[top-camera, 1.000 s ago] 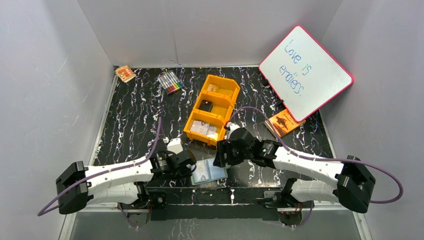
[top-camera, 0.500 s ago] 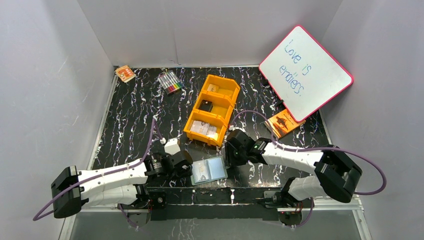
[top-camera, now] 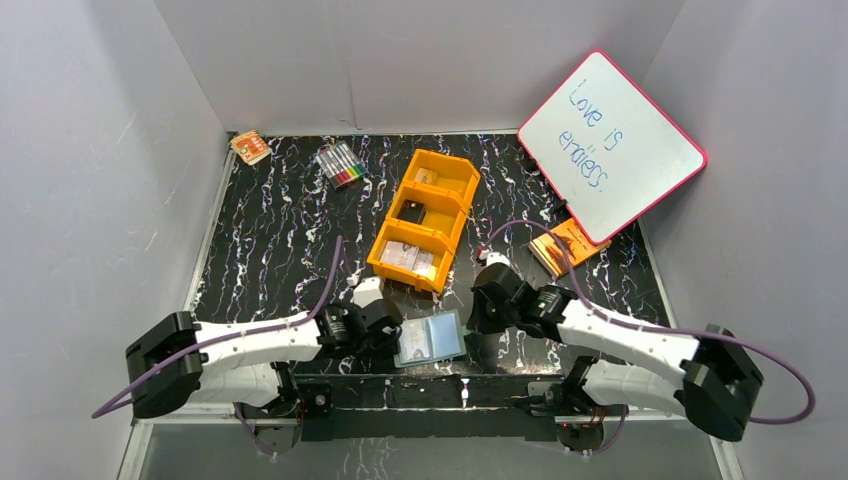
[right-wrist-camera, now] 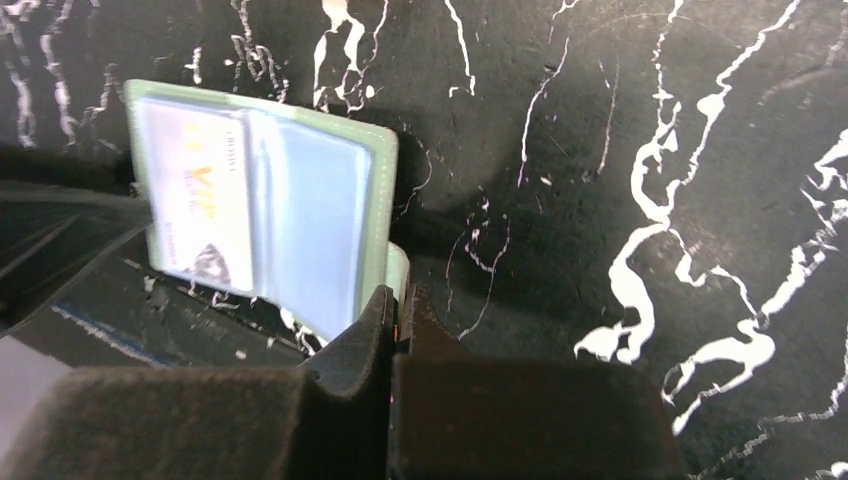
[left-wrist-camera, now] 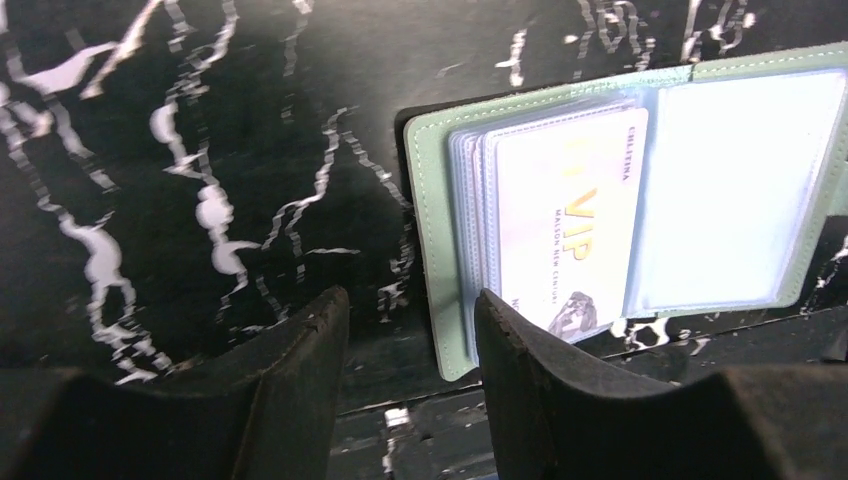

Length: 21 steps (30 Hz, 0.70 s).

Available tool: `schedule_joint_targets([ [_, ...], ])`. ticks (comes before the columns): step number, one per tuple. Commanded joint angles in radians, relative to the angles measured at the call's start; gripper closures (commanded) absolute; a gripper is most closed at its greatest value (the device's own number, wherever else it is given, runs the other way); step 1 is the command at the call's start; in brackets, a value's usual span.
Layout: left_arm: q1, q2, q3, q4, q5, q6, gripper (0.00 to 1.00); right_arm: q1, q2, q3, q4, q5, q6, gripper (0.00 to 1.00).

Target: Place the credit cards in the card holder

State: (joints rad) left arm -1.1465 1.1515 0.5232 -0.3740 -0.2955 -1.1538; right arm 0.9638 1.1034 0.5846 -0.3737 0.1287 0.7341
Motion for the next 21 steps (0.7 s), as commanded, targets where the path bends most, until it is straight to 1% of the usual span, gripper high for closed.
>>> schedule_joint_targets([
  [1,0.005,0.078,0.052,0.081,0.039,0.084,0.53,-0.004,-0.143,0.010,-0.091,0.007,-0.007,1.00],
  [4,0.005,0.134,0.078,0.132,0.056,0.112,0.53,-0.005,-0.232,0.026,-0.103,-0.052,-0.020,1.00],
  [6,0.005,0.171,0.103,0.152,0.066,0.128,0.54,-0.004,-0.251,0.039,-0.092,-0.113,-0.027,1.00],
  [9,0.005,0.213,0.149,0.132,0.059,0.135,0.54,-0.004,-0.258,0.049,-0.046,-0.201,-0.020,1.00],
  [11,0.005,0.215,0.160,0.107,0.043,0.124,0.50,-0.004,-0.264,0.047,0.006,-0.234,-0.006,1.00],
  [15,0.007,0.149,0.108,0.080,0.007,0.080,0.47,-0.004,-0.259,0.037,0.114,-0.282,0.014,1.00],
  [21,0.011,0.006,0.047,0.020,-0.016,0.031,0.42,-0.005,-0.194,0.046,0.177,-0.309,0.012,1.00],
])
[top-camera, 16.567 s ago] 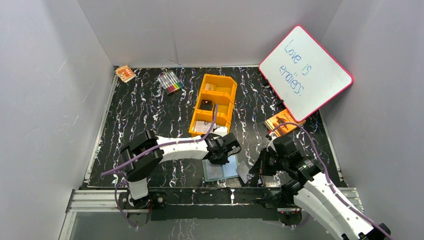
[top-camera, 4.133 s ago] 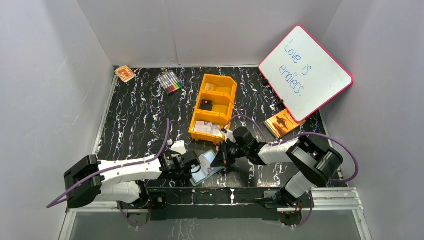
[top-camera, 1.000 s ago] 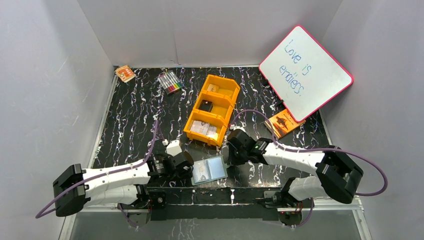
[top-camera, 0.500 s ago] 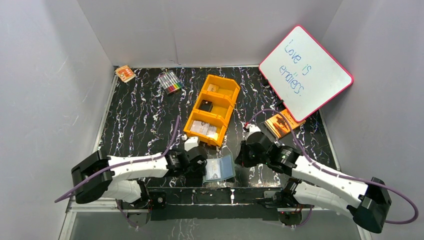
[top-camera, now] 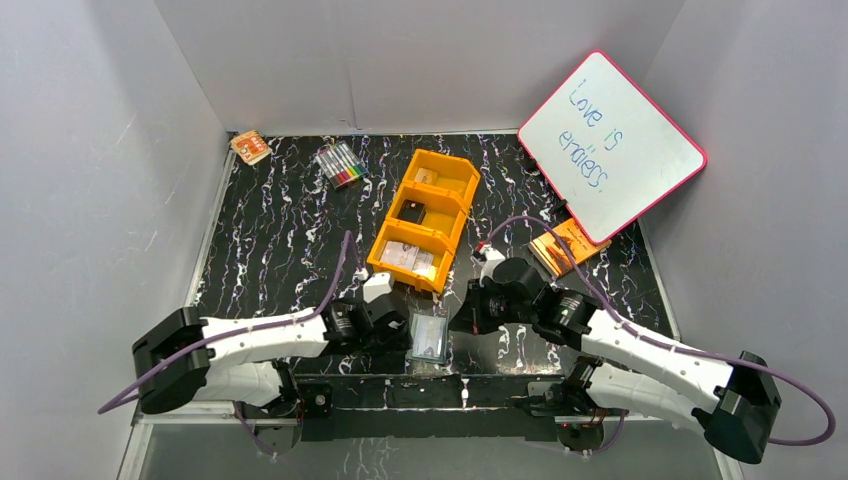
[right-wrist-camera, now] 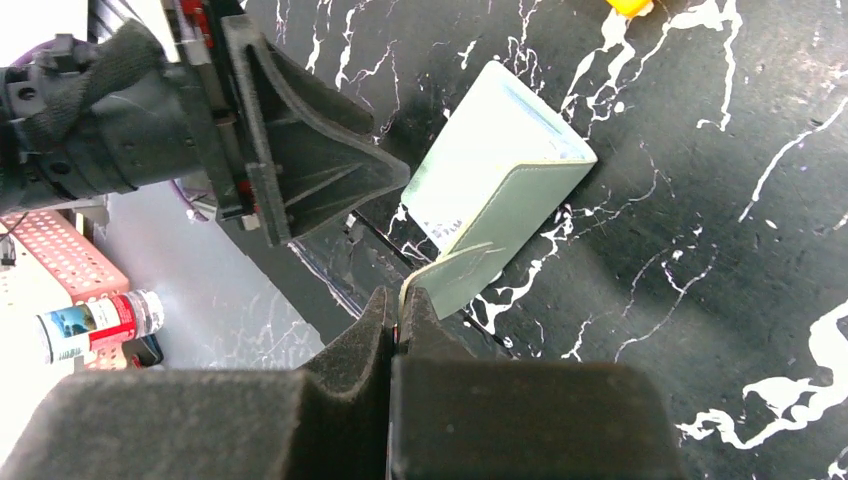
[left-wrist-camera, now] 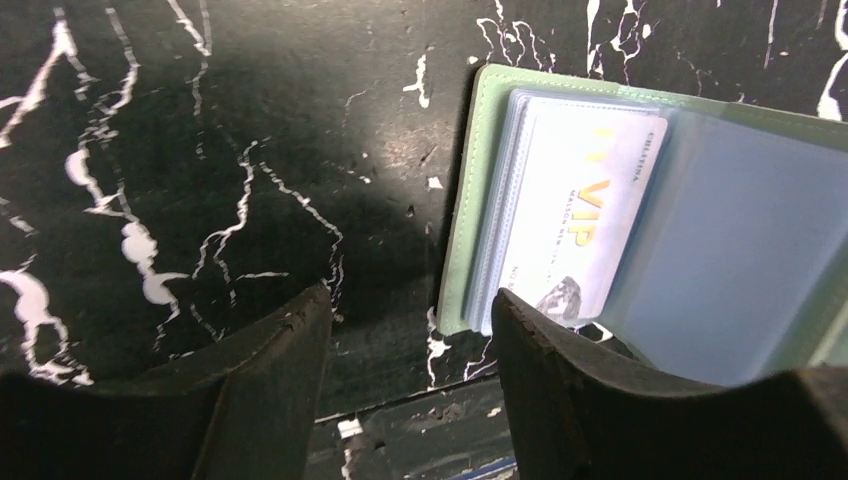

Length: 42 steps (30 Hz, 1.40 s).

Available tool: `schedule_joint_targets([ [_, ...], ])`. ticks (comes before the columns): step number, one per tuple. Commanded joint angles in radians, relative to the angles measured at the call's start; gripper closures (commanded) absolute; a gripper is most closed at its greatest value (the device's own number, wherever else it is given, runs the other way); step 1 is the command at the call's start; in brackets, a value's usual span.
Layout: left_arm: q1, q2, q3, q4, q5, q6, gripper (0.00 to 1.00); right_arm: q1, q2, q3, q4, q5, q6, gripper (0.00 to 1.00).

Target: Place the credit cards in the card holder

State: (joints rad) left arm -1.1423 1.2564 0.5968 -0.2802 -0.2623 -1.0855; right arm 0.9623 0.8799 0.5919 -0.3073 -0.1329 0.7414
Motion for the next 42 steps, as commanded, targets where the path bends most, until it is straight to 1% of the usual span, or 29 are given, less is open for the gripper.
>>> schedule_joint_targets([
  [1,0.007,-0.121,-0.034,-0.086,-0.051,-0.043,0.41,-0.003,0.039,0.041,0.117,-0.048,0.002,1.00],
  [4,0.008,-0.186,-0.057,-0.125,-0.063,-0.065,0.39,-0.002,0.070,0.046,0.126,-0.049,-0.009,1.00],
  [9,0.009,-0.239,-0.104,-0.142,-0.065,-0.104,0.39,-0.001,0.124,0.055,0.138,-0.077,-0.025,1.00],
  [13,0.009,-0.225,-0.151,-0.104,-0.041,-0.121,0.43,-0.001,0.154,0.051,0.162,-0.091,-0.024,1.00],
  [16,0.009,-0.201,-0.158,-0.100,-0.030,-0.133,0.47,0.000,0.182,0.050,0.197,-0.101,-0.011,1.00],
  [20,0.009,-0.219,-0.157,-0.107,-0.029,-0.131,0.50,0.008,0.262,0.064,0.267,-0.118,0.010,1.00],
  [23,0.009,-0.273,-0.156,-0.145,-0.046,-0.140,0.50,0.032,0.375,0.102,0.332,-0.132,0.015,1.00],
  [24,0.008,-0.300,-0.157,-0.163,-0.055,-0.148,0.50,0.042,0.427,0.130,0.348,-0.158,0.008,0.97],
  [25,0.009,-0.330,-0.154,-0.190,-0.070,-0.162,0.47,0.059,0.478,0.175,0.350,-0.187,-0.011,0.72],
  [26,0.009,-0.377,-0.147,-0.228,-0.088,-0.174,0.43,0.081,0.490,0.227,0.312,-0.174,-0.034,0.47],
  [27,0.009,-0.416,-0.140,-0.257,-0.106,-0.181,0.40,0.082,0.453,0.258,0.244,-0.170,-0.054,0.31],
  [28,0.009,-0.458,-0.130,-0.279,-0.126,-0.182,0.33,0.082,0.419,0.276,0.170,-0.153,-0.072,0.24],
  [30,0.009,-0.509,-0.111,-0.294,-0.155,-0.172,0.26,0.082,0.291,0.237,0.058,-0.059,-0.066,0.24],
  [31,0.009,-0.528,-0.094,-0.295,-0.169,-0.162,0.21,0.081,0.189,0.151,0.043,0.021,-0.024,0.24],
  [32,0.009,-0.531,-0.080,-0.287,-0.174,-0.149,0.18,0.081,0.113,0.090,0.037,0.063,0.018,0.25],
  [33,0.009,-0.530,-0.069,-0.279,-0.175,-0.141,0.17,0.081,0.071,0.037,0.039,0.088,0.051,0.25],
  [35,0.009,-0.525,-0.056,-0.268,-0.174,-0.133,0.16,0.080,0.033,-0.012,0.048,0.108,0.079,0.27],
  [36,0.009,-0.520,-0.049,-0.263,-0.173,-0.130,0.16,0.081,0.023,-0.032,0.056,0.114,0.087,0.30],
  [37,0.009,-0.516,-0.043,-0.255,-0.169,-0.126,0.15,0.081,0.024,-0.048,0.074,0.107,0.093,0.34],
  [39,0.009,-0.505,-0.034,-0.231,-0.160,-0.116,0.15,0.081,0.049,-0.065,0.116,0.086,0.093,0.47],
  [41,0.009,-0.490,-0.028,-0.200,-0.148,-0.104,0.15,0.081,0.114,-0.058,0.162,0.060,0.089,0.59],
  [42,0.009,-0.480,-0.024,-0.184,-0.141,-0.101,0.15,0.081,0.145,-0.053,0.192,0.042,0.087,0.63],
])
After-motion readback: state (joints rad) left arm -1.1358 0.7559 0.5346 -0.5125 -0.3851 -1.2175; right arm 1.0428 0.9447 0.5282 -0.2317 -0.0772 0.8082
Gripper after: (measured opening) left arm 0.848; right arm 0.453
